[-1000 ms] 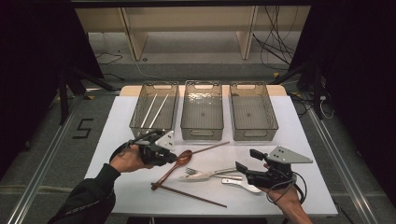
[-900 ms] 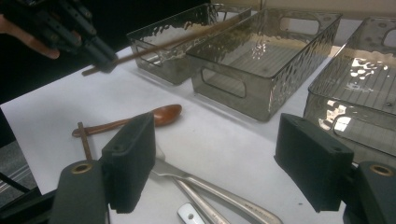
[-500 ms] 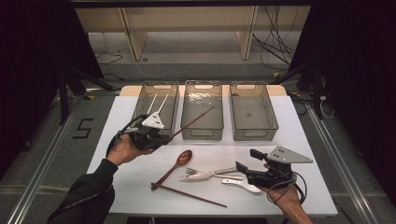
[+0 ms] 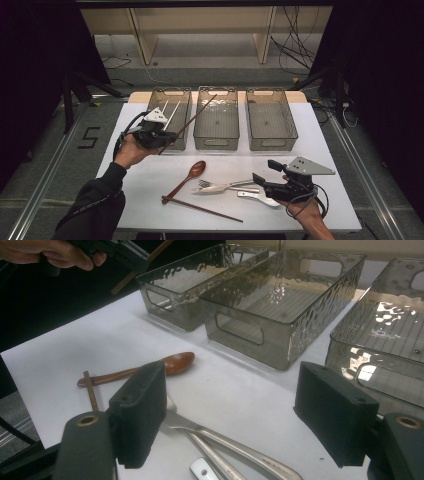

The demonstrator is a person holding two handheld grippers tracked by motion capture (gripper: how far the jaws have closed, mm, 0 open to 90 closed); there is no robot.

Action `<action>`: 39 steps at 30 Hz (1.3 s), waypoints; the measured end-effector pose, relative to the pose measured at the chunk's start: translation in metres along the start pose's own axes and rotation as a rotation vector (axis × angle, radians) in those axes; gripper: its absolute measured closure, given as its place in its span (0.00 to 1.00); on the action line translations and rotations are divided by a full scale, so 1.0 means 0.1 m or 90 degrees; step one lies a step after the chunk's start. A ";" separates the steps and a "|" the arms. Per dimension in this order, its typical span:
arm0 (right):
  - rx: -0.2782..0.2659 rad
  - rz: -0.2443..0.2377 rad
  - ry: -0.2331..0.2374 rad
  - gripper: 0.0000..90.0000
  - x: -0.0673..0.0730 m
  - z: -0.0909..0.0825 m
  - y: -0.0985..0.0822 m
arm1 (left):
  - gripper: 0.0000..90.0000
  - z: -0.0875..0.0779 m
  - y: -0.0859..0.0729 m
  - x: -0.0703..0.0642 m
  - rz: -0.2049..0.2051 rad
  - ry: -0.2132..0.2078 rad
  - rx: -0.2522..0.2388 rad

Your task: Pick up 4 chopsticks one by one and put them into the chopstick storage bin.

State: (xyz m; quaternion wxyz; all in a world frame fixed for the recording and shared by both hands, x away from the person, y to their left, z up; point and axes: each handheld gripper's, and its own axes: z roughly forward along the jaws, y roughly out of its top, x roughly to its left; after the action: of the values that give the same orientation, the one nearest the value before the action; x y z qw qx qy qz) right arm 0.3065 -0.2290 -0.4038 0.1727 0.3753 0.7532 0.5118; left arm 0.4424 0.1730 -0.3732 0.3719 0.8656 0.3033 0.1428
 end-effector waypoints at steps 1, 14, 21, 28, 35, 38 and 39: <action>0.000 0.000 0.000 0.33 0.00 0.00 0.00 | 0.93 0.00 0.01 0.01 -0.001 0.003 -0.001; -0.001 0.001 0.001 0.33 0.00 0.00 0.00 | 0.93 0.02 0.09 0.32 -0.056 0.043 -0.016; 0.000 0.001 0.002 0.33 0.00 0.00 0.00 | 0.93 0.03 0.11 0.55 -0.097 0.069 -0.036; -0.001 0.000 0.003 0.33 0.00 0.01 0.00 | 0.93 0.11 0.07 0.78 -0.141 0.091 -0.036; -0.001 0.000 0.004 0.33 0.00 0.00 0.00 | 0.93 0.19 0.03 0.91 -0.167 0.116 -0.028; -0.001 0.001 0.004 0.33 0.00 0.00 0.00 | 0.93 0.21 0.02 0.94 -0.176 0.120 -0.031; -0.002 0.000 0.005 0.33 0.00 0.00 0.00 | 0.93 0.21 0.02 0.95 -0.177 0.121 -0.029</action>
State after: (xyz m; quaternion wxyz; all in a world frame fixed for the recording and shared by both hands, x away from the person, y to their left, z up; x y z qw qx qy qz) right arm 0.3071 -0.2291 -0.4040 0.1702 0.3734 0.7531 0.5143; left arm 0.5270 0.2197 -0.3841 0.3774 0.7892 0.4505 0.1783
